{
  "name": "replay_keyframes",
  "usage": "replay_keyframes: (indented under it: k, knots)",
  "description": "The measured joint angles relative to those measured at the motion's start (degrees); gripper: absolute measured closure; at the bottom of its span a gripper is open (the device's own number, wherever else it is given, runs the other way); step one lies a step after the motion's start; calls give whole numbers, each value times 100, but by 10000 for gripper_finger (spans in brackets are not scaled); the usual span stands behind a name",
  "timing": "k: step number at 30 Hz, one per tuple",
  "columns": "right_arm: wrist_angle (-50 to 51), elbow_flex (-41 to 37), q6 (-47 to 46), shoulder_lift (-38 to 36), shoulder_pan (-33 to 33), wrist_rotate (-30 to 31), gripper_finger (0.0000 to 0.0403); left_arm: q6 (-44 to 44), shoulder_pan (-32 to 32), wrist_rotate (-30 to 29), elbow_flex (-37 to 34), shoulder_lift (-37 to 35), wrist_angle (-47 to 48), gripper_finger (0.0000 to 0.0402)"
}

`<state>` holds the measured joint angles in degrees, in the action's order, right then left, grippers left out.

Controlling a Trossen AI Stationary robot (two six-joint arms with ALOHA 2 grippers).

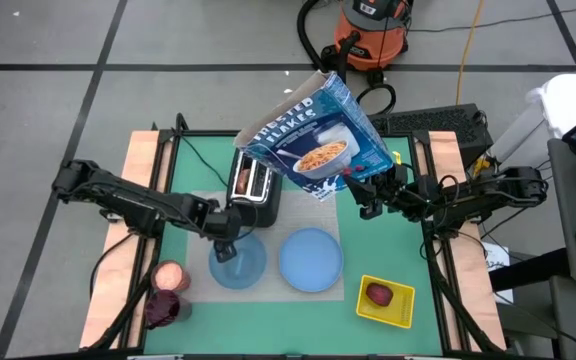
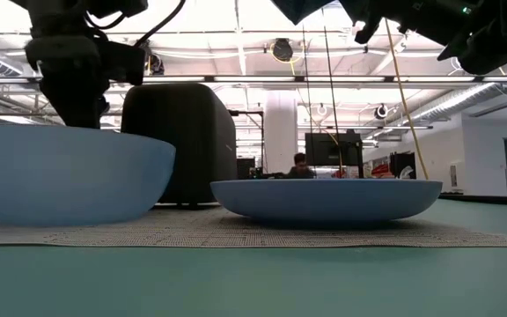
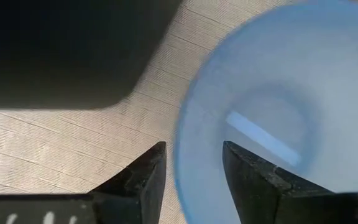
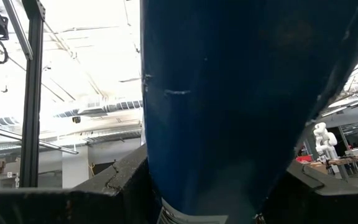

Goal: Arrange a breakfast setting
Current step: Pour the cereal into the blue bowl

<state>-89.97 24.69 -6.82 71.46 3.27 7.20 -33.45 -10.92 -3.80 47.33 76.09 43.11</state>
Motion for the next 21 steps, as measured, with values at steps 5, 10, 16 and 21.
replay_keyframes:
  k: [5, 10, 16, 21]
  knots:
    - [7, 0, -1, 0, 0, 0, 181, -49, 2, 609, 0, -275, 14, 236]
    - [39, 0, -1, 0, 2, -152, 181, -159, -2, 687, 1, -905, 7, 236]
    - [127, 0, -148, 0, -2, -402, 181, -274, 2, 683, 2, -1796, -88, 236]
    - [251, -1, -152, 0, 0, -594, 181, -291, 2, 682, 2, -2449, -529, 236]
